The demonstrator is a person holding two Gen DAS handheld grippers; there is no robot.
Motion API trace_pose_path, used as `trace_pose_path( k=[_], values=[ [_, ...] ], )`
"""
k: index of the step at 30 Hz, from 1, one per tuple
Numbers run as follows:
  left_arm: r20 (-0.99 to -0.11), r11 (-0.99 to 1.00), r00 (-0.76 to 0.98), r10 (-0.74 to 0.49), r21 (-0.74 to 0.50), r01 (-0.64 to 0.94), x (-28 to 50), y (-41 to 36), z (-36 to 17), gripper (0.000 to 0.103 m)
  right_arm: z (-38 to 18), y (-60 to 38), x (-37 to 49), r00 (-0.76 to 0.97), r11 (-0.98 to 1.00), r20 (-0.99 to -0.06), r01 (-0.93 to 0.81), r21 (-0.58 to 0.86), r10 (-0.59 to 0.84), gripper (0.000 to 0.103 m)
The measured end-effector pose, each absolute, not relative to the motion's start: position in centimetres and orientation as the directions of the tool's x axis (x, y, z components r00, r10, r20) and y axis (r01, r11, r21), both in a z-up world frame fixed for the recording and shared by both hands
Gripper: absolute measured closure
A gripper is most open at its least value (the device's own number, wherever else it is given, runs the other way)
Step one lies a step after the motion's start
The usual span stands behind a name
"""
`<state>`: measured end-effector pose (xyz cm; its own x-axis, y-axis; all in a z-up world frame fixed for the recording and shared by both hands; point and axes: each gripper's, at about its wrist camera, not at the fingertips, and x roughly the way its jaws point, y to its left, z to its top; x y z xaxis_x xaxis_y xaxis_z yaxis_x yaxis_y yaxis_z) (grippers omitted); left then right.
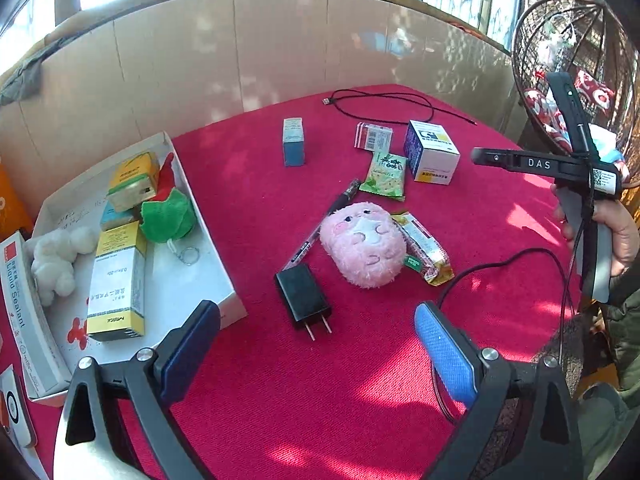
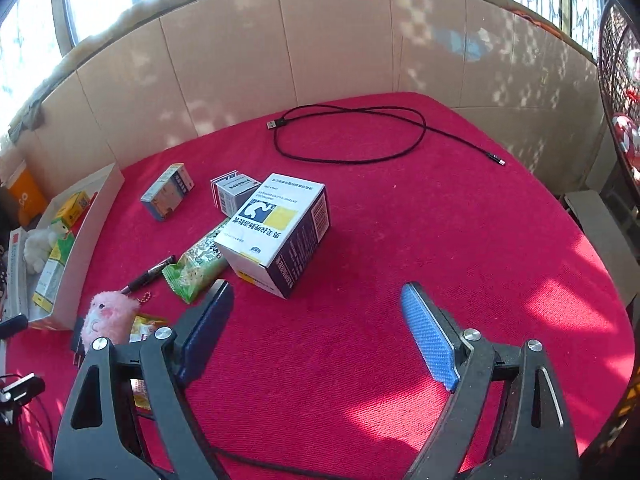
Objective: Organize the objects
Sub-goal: 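Withdraw both tools from the tray toward the pink plush and capsule box, then grasp the pink pig plush with the left tool while the right tool grasps the white capsule box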
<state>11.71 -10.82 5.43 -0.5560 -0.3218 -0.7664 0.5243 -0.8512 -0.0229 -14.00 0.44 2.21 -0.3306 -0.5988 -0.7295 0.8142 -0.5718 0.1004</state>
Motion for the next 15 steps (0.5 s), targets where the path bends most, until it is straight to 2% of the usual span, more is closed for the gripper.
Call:
trace_pose_path(
  k=[5,7,10,13,14,15],
  values=[
    [-0.781,-0.872,-0.553,-0.291,-0.021,0.489,7.8,-11.7,4.9,0.008,2.3,-3.3,-13.8,-0.3,-0.534,-0.73,0.839,0.105,-0.614,0.017],
    [-0.781,-0.876,-0.559,-0.277,-0.034,0.481,6.9,-12.2,4.8,0.008,2.4,-5.5,-12.9,-0.319,-0.524,-0.727,0.849,0.065,-0.608,0.017],
    [-0.79,-0.88,-0.545,-0.281,-0.015,0.475,5.5,-12.8,4.5,0.008,1.3,-8.7,-12.4,-0.384,-0.564,-0.755,0.826,-0.023,-0.531,0.017],
    [-0.801,-0.886,-0.533,-0.273,-0.007,0.464,4.0,-13.2,4.2,0.008,-0.1,-10.2,-13.3,-0.396,-0.605,-0.782,0.796,-0.03,-0.482,0.017],
    [-0.805,-0.887,-0.526,-0.273,0.0,0.461,3.6,-13.2,4.0,0.008,-0.4,-10.1,-13.6,-0.387,-0.613,-0.787,0.79,-0.013,-0.481,0.019],
    [-0.81,-0.888,-0.518,-0.276,0.008,0.46,3.2,-13.1,3.7,0.01,-0.6,-9.8,-14.0,-0.381,-0.622,-0.787,0.783,0.004,-0.485,0.03]
  ],
)
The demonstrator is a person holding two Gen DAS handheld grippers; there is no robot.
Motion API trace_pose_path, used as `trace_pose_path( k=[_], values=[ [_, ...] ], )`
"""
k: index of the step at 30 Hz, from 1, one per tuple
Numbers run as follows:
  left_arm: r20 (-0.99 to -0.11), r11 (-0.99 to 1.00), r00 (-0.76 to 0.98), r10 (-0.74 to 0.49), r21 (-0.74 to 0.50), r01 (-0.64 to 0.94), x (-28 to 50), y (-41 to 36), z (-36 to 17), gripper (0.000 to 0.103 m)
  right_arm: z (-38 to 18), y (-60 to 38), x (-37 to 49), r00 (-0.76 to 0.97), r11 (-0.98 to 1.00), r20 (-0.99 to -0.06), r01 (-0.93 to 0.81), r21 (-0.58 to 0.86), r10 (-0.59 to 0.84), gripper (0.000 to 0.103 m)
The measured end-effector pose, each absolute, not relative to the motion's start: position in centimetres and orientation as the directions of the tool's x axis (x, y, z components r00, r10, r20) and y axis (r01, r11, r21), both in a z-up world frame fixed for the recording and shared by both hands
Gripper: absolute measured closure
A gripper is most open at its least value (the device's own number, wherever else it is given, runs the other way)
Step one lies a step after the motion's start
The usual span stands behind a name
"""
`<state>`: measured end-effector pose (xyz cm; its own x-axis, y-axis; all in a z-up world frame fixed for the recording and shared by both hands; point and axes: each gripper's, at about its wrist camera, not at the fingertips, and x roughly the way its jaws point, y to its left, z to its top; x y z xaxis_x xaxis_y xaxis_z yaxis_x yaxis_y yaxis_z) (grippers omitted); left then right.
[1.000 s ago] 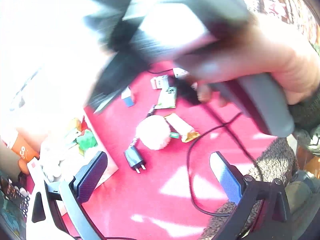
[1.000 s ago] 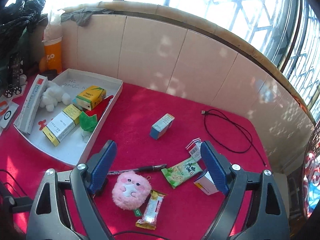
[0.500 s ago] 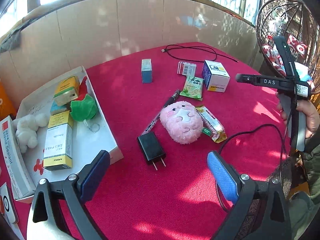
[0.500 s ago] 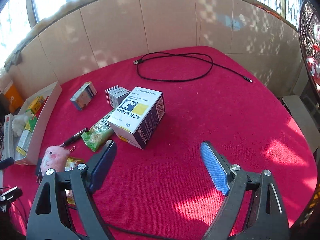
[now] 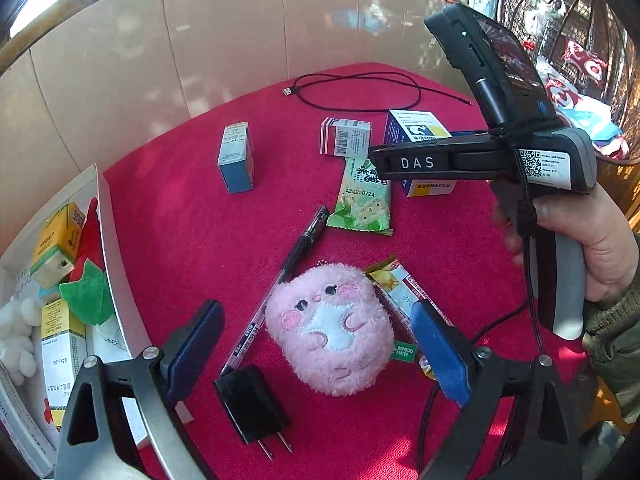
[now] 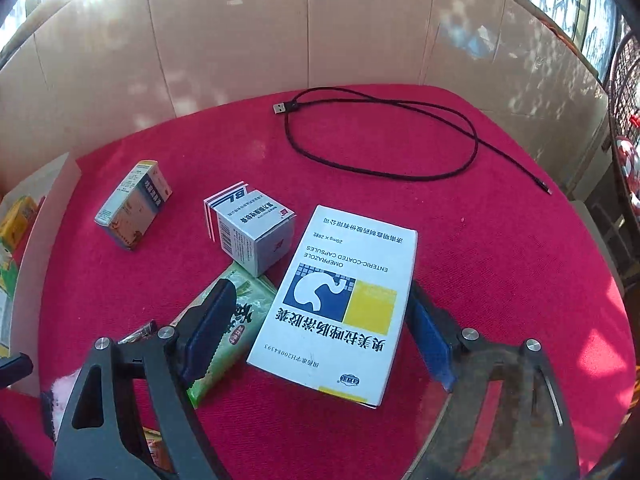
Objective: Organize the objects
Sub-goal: 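Grasp the pink pig plush with the left tool while the right tool grasps the white capsule box, then carry the pink plush and capsule box into the white tray and release both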
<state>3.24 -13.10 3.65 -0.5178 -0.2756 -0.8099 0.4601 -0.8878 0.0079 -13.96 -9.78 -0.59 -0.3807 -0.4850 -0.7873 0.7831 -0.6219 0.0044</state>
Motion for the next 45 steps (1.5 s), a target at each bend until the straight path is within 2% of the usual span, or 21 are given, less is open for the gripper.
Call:
trace_pose_path(
  k=[2,3,8,12,15,17,19,26,45],
  values=[
    [-0.819,-0.889,-0.504,-0.273,0.015,0.458,2.8,-13.0,2.9,0.034,-0.9,-8.9,-14.6,-0.379,-0.631,-0.785,0.776,0.019,-0.49,0.053],
    [-0.826,-0.89,-0.501,-0.259,0.003,0.456,2.8,-12.9,2.5,0.045,-0.9,-8.3,-14.9,-0.377,-0.634,-0.78,0.773,0.032,-0.499,0.053],
    [-0.817,-0.885,-0.502,-0.284,0.021,0.466,3.0,-12.4,2.5,0.046,-0.8,-5.3,-16.1,-0.363,-0.663,-0.771,0.742,0.101,-0.524,0.053],
    [-0.828,-0.871,-0.484,-0.283,0.011,0.492,2.9,-12.7,1.9,0.039,-0.8,-4.1,-16.1,-0.34,-0.664,-0.77,0.734,0.141,-0.54,0.053],
    [-0.844,-0.869,-0.47,-0.258,-0.01,0.495,2.6,-12.7,0.7,0.04,-0.9,-3.9,-15.7,-0.332,-0.66,-0.769,0.736,0.15,-0.546,0.053],
    [-0.827,-0.875,-0.49,-0.275,0.005,0.484,2.6,-12.1,0.8,0.05,-0.8,-3.7,-15.6,-0.322,-0.656,-0.769,0.737,0.162,-0.553,0.053],
    [-0.809,-0.877,-0.508,-0.295,0.019,0.479,2.8,-11.7,1.2,0.053,-0.5,-3.3,-15.3,-0.315,-0.648,-0.763,0.741,0.174,-0.565,0.053],
    [-0.73,-0.866,-0.596,-0.335,-0.012,0.501,4.6,-11.1,4.0,0.055,2.0,-1.4,-13.4,-0.343,-0.627,-0.705,0.756,0.185,-0.621,0.053],
    [-0.611,-0.802,-0.677,-0.411,-0.111,0.587,10.2,-12.5,7.9,0.055,6.8,-3.0,-5.6,-0.412,-0.521,-0.629,0.853,-0.012,-0.66,0.053]
  ],
)
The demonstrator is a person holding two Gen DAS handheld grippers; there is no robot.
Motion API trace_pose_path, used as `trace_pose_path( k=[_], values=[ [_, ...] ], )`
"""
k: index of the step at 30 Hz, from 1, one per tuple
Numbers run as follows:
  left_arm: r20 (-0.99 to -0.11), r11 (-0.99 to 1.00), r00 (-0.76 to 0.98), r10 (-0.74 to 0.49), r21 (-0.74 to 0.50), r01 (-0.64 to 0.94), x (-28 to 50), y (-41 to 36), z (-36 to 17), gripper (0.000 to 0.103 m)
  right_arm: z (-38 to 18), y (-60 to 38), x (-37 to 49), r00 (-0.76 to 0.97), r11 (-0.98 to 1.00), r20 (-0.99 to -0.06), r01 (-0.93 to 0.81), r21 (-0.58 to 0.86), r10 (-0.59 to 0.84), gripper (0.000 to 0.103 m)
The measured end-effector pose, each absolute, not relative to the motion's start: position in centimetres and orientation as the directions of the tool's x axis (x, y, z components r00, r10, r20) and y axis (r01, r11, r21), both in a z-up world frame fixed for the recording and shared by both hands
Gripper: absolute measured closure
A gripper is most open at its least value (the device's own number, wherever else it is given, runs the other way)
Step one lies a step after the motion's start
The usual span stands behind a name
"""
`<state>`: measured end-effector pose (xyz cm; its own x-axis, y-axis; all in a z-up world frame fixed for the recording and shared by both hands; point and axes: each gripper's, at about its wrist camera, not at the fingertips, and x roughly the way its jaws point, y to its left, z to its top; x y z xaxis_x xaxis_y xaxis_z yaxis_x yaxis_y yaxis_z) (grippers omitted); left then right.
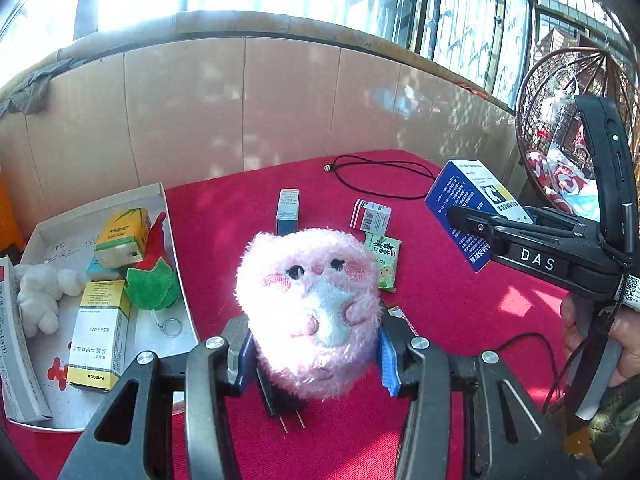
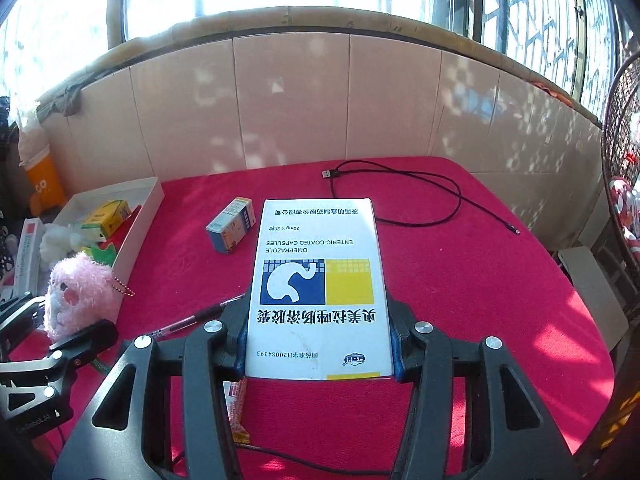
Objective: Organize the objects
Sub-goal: 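Carry the pink plush and capsule box into the white tray and release both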
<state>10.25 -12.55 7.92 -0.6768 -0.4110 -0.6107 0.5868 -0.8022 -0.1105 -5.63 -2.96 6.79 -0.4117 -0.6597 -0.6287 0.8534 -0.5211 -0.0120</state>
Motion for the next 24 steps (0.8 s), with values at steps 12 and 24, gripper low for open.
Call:
trace_pose_path(
  k=[12,24],
  values=[
    [-0.577,-0.757,-0.679,-0.454,-0.152,0.635,13.5,-14.0,8.6,0.054,7.7,-4.2,-2.0,-0.404,-0.464,-0.62,0.883,-0.071,-0.673,0.053],
    [-0.548,-0.674,-0.638,-0.541,-0.172,0.719,18.2,-16.5,9.1,0.054,8.0,-6.7,2.2,-0.372,-0.374,-0.626,0.917,-0.136,-0.685,0.053]
  ],
)
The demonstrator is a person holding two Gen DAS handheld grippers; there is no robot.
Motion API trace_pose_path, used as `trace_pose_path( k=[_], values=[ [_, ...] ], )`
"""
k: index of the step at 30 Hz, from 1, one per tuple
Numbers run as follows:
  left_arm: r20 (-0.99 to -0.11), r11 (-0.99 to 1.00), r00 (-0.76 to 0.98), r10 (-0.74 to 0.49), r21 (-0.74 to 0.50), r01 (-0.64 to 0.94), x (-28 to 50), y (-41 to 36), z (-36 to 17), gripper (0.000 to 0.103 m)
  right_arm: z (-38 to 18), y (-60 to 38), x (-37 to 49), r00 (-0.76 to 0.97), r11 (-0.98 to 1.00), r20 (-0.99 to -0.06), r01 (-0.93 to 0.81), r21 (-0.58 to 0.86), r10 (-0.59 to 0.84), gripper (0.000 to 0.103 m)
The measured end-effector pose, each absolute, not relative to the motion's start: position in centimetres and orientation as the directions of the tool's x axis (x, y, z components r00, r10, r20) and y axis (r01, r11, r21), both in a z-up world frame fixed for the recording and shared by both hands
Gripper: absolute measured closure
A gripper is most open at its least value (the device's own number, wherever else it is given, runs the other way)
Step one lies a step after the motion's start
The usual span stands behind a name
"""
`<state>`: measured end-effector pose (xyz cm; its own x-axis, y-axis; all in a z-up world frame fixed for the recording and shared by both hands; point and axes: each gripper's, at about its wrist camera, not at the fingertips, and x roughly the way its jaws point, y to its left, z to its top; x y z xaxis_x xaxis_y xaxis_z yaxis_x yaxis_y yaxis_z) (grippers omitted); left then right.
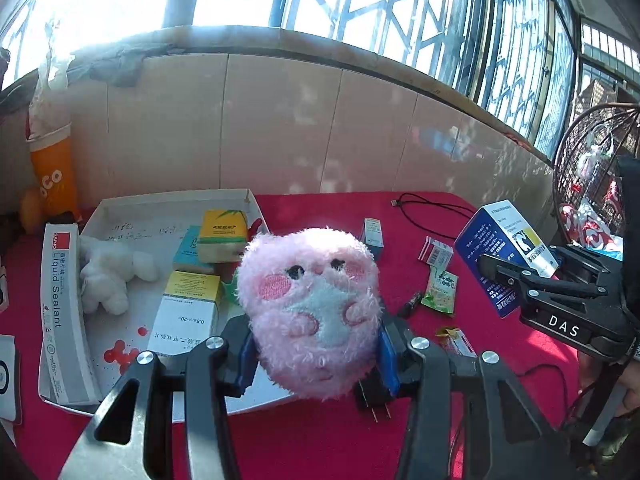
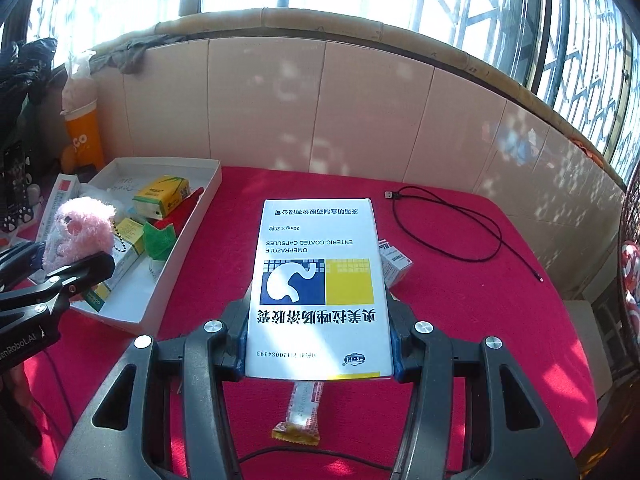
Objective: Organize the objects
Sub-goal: 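Carry the pink plush and capsule box into the white tray and release both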
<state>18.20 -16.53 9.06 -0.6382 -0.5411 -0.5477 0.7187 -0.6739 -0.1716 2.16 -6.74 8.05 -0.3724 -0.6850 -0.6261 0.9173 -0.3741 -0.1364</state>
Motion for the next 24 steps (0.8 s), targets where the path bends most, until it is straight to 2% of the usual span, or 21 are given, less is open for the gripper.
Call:
trace_pose_path(
  k=[12,24],
  values=[
    [-0.546,-0.561,-0.569,-0.615,-0.204,0.802,23.4,-19.5,8.3,0.054,7.9,-11.1,7.0,-0.32,-0.251,-0.644,0.947,-0.199,-0.695,0.053],
    [-0.549,-0.508,-0.54,-0.638,-0.226,0.831,26.0,-21.2,7.0,0.054,7.6,-15.5,9.3,-0.247,-0.165,-0.702,0.969,-0.184,-0.668,0.053]
  ],
)
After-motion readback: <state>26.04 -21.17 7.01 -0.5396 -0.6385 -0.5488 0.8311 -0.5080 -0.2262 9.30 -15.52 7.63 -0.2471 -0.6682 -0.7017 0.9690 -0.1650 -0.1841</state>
